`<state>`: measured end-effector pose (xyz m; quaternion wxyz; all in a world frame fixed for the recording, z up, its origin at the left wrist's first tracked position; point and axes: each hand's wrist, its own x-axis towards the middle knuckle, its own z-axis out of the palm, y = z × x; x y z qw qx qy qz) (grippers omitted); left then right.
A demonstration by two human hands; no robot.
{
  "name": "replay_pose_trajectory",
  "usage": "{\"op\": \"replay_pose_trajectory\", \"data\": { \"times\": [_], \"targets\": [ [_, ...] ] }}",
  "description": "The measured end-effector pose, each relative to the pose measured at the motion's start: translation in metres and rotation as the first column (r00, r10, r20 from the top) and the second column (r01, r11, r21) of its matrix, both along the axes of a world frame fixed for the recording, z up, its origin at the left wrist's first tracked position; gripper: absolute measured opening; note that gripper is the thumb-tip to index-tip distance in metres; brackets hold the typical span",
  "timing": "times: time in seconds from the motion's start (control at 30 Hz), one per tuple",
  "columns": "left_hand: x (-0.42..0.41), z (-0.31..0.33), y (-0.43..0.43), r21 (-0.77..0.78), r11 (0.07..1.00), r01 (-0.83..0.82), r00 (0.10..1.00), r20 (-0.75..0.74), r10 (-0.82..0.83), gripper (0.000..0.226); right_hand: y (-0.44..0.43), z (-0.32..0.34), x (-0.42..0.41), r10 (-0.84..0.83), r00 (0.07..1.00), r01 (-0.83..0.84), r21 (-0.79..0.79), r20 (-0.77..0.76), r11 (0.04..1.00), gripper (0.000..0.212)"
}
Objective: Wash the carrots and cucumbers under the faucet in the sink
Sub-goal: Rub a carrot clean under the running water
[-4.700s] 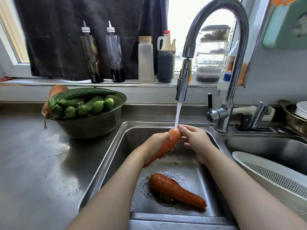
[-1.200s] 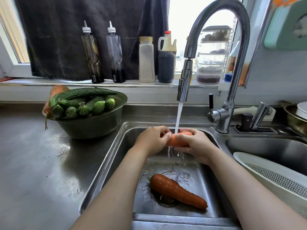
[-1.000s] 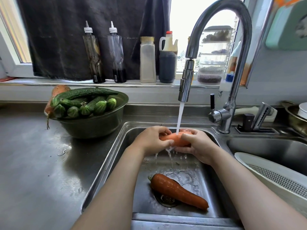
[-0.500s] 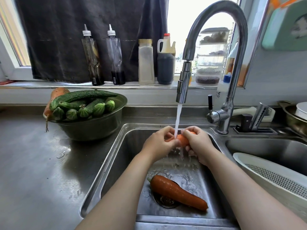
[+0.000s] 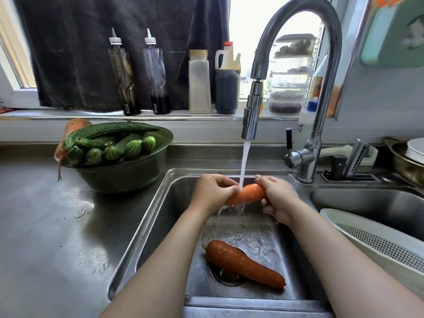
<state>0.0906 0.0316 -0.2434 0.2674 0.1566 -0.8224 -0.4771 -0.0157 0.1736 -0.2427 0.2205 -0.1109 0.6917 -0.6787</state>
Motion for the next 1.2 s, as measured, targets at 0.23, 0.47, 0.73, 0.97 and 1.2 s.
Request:
{"op": "replay_pose_trajectory", "data": {
  "times": [0.23,0.47,0.73,0.97,1.2],
  "targets": [
    [0.005,-0.003,-0.004,-0.014,0.972,0.233,0.939,0.263,-0.221,0.03,0.006,-0.002,-0.006,-0.048,0.993,0.049,-0.004,0.106,0.999,0.018],
    [-0.002,-0.006,0.0,0.1,0.991,0.085,0.977,0.187,-0.103,0.024,0.005,0.001,-0.004,-0.026,0.994,0.028,-0.018,0.102,0.999,0.016],
    [-0.003,-0.007,-0.002,0.187,0.977,0.106,0.975,0.175,-0.139,0.034,0.003,0.003,0.002,-0.045,0.996,0.046,-0.009,0.083,0.999,0.019],
    [0.006,-0.003,-0.018,0.246,0.944,0.22,0.932,0.233,-0.278,0.036,0.006,0.004,0.0,-0.082,0.991,0.081,0.011,0.107,0.997,0.019],
    [0.012,-0.008,-0.033,0.387,0.888,0.248,0.939,0.129,-0.318,0.024,0.008,-0.001,-0.003,-0.06,0.997,0.07,0.248,-0.049,0.966,0.024]
  ]
}}
